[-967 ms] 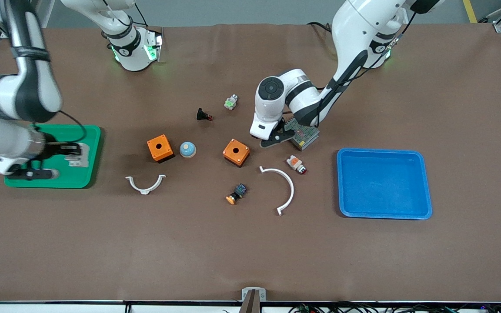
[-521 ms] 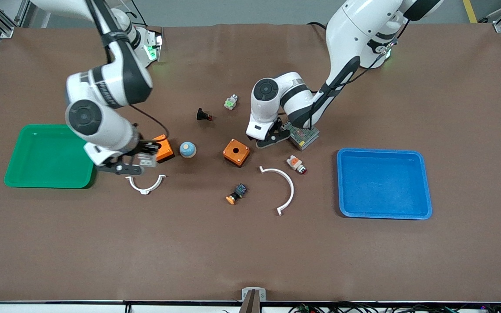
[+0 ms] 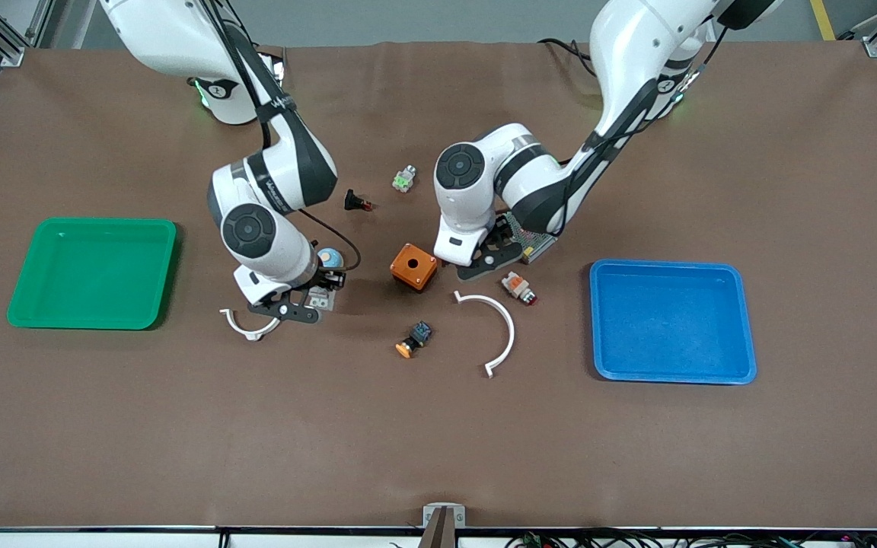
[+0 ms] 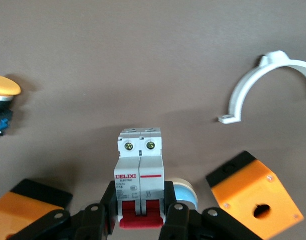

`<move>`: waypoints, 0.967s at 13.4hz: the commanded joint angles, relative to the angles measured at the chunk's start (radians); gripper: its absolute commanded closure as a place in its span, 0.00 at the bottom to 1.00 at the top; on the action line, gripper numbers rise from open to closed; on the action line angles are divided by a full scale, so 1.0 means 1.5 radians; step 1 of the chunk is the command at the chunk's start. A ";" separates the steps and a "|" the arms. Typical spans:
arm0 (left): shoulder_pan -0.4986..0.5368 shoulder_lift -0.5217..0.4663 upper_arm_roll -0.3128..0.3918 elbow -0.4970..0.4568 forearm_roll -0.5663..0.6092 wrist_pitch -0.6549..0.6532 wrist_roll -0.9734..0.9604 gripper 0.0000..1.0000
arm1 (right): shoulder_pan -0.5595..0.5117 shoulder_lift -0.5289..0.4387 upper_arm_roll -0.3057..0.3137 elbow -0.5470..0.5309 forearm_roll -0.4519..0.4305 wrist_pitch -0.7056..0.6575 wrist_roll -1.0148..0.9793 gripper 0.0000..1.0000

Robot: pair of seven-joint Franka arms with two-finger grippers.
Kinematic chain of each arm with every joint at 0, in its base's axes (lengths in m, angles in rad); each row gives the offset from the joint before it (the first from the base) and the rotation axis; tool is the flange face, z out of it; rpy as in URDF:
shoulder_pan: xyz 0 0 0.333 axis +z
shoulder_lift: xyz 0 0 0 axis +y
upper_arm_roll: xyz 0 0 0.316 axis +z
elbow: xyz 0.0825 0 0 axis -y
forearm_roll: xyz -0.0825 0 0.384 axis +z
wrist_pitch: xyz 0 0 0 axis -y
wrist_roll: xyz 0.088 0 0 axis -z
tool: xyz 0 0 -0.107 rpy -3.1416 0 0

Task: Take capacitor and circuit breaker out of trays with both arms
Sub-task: 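Set the capacitor beside the metal box while the right gripper carries the breaker, then release the breaker beside the white arc while the left gripper withdraws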

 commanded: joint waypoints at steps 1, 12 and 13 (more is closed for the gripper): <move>0.054 -0.031 0.000 0.053 0.011 -0.068 0.091 0.00 | 0.022 0.070 -0.009 0.080 0.016 -0.005 0.009 0.74; 0.350 -0.230 -0.007 0.054 -0.064 -0.194 0.604 0.00 | 0.021 0.065 -0.010 0.076 0.015 -0.019 0.036 0.00; 0.370 -0.247 -0.007 0.054 -0.081 -0.209 0.638 0.00 | 0.021 0.028 -0.011 0.076 0.013 -0.079 0.041 0.00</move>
